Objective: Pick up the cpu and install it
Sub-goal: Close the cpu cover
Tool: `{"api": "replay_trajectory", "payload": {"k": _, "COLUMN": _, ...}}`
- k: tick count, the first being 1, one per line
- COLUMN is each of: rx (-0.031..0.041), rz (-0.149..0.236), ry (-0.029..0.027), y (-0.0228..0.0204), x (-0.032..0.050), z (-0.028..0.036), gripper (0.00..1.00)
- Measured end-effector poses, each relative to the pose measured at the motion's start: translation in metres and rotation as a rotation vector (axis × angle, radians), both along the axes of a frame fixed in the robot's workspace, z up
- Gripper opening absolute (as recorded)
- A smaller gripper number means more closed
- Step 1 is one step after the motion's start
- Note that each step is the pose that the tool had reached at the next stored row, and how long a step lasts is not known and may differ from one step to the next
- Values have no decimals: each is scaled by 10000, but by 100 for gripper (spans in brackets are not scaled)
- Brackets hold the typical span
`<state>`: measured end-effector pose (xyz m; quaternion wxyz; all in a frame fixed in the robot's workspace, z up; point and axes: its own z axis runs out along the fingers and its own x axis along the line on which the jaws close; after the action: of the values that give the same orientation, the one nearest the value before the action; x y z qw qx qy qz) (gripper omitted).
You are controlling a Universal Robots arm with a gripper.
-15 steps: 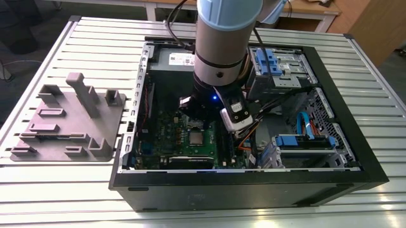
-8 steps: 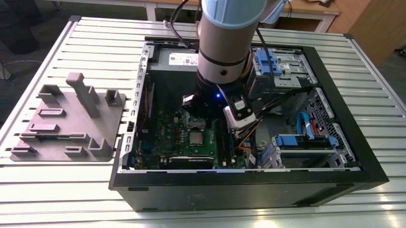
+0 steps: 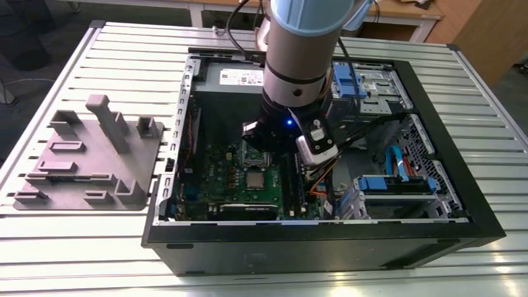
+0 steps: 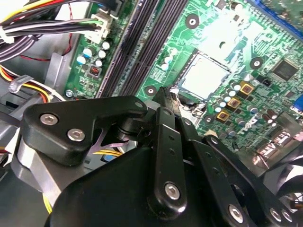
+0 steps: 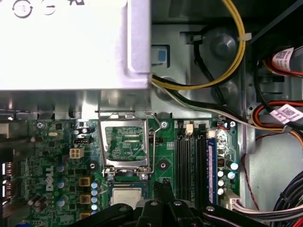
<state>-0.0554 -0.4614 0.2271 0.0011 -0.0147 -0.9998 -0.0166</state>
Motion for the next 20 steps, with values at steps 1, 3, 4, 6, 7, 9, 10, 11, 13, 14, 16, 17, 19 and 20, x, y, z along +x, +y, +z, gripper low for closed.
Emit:
{"api": "replay_trajectory", "payload": {"k": 1, "rx": 1, "rz": 0, "ry": 0, "y": 6, "x": 8, "z": -1, "gripper": 10}}
{"api": "replay_trajectory", "payload": {"k": 3, "rx": 0, "rz": 0, "ry": 0, "y": 18, "x": 24, "z": -2, "gripper": 10}}
{"api": "replay_trajectory", "payload": {"k": 4, "rx": 0, "rz": 0, "ry": 0, "y": 24, "x": 31, "z": -3, "gripper": 10}}
{"api": "replay_trajectory", "payload": {"k": 6, "rx": 0, "rz": 0, "ry": 1, "y": 36, "x": 42, "z": -6, "gripper": 10}}
{"api": "replay_trajectory", "payload": {"k": 7, "rx": 0, "rz": -1, "ry": 0, "y": 42, "x": 45, "z": -7, "gripper": 10}}
{"api": "replay_trajectory", "payload": {"k": 9, "rx": 1, "rz": -1, "ry": 0, "y": 46, "x": 47, "z": -8, "gripper": 10}}
{"api": "replay_trajectory", "payload": {"k": 10, "rx": 1, "rz": 0, "ry": 0, "y": 46, "x": 47, "z": -8, "gripper": 10}}
{"api": "replay_trajectory", "payload": {"k": 11, "rx": 0, "rz": 1, "ry": 0, "y": 47, "x": 47, "z": -8, "gripper": 10}}
{"api": "replay_trajectory", "payload": {"k": 13, "rx": 0, "rz": 0, "ry": 0, "y": 48, "x": 47, "z": -8, "gripper": 10}}
{"api": "replay_trajectory", "payload": {"k": 14, "rx": 0, "rz": 0, "ry": 0, "y": 48, "x": 47, "z": -8, "gripper": 10}}
{"api": "replay_trajectory", "payload": {"k": 16, "rx": 1, "rz": 0, "ry": -1, "y": 52, "x": 48, "z": -10, "gripper": 10}}
{"api": "replay_trajectory", "payload": {"k": 17, "rx": -1, "rz": -1, "ry": 1, "y": 55, "x": 50, "z": -9, "gripper": 10}}
{"api": "replay_trajectory", "payload": {"k": 19, "rx": 0, "rz": -2, "ry": 0, "y": 67, "x": 56, "z": -13, "gripper": 10}}
{"api": "replay_trajectory", "payload": {"k": 20, "rx": 0, "rz": -1, "ry": 0, "y": 76, "x": 59, "z": -15, "gripper": 10}}
